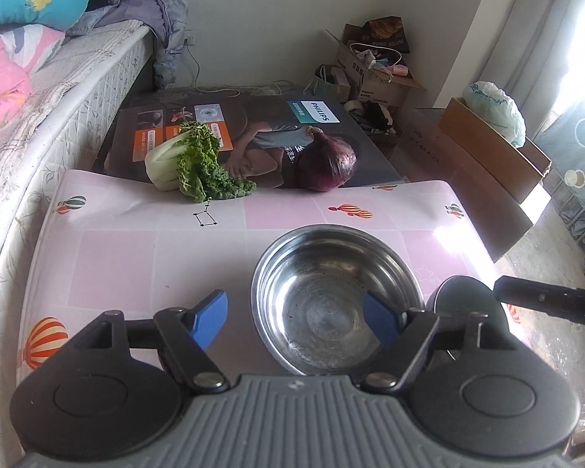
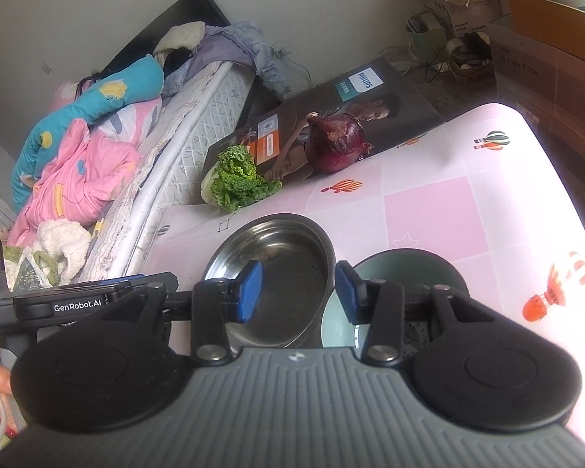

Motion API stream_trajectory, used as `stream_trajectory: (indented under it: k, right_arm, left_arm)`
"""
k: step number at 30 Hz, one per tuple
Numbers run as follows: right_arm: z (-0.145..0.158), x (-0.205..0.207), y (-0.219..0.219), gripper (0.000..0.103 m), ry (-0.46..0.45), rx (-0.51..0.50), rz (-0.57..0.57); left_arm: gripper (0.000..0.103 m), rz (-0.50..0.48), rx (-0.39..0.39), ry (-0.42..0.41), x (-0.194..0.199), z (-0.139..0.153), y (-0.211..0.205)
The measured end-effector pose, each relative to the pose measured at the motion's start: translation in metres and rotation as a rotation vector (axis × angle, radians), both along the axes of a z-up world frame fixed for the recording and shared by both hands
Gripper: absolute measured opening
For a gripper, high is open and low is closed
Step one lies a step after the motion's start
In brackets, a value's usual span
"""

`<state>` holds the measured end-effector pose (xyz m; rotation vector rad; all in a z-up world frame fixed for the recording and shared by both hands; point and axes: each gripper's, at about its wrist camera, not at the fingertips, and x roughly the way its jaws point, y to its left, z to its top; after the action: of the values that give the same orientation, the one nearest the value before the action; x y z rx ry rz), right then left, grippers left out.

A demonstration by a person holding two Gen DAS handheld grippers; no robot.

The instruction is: Organize plates and bowls

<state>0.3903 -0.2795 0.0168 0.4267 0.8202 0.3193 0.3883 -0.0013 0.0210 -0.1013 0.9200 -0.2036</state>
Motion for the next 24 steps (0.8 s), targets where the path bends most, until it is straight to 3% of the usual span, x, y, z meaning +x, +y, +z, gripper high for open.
stream_trajectory:
  k: [6,10,16,20,24]
  right_arm:
    - [0.031,-0.052,-0.008,0.058,-0.068,-0.037,0.0]
    - [0.051,-0.088,-0.007,0.076,-0.119,-0.115,-0.004]
    - [0.08,-0.142,0.009,0.102,-0.213,-0.311,-0.009]
    - [0.094,-0.169,0.022,0.102,-0.249,-0.413,-0.002]
    - [0.103,-0.191,0.029,0.102,-0.258,-0.434,0.0]
  left_arm:
    - [0.096,-0.033,0.0,-0.057,-0.035,0.026,0.006]
    - [0.102,-0.042,-0.013,-0.099,-0.059,0.043,0.012]
    - [0.103,-0.044,-0.026,-0.165,-0.089,0.058,0.019]
    - [0.103,-0.061,-0.022,-0.187,-0.107,0.06,0.02]
    - [0.103,-0.07,0.015,-0.192,-0.121,0.058,0.016]
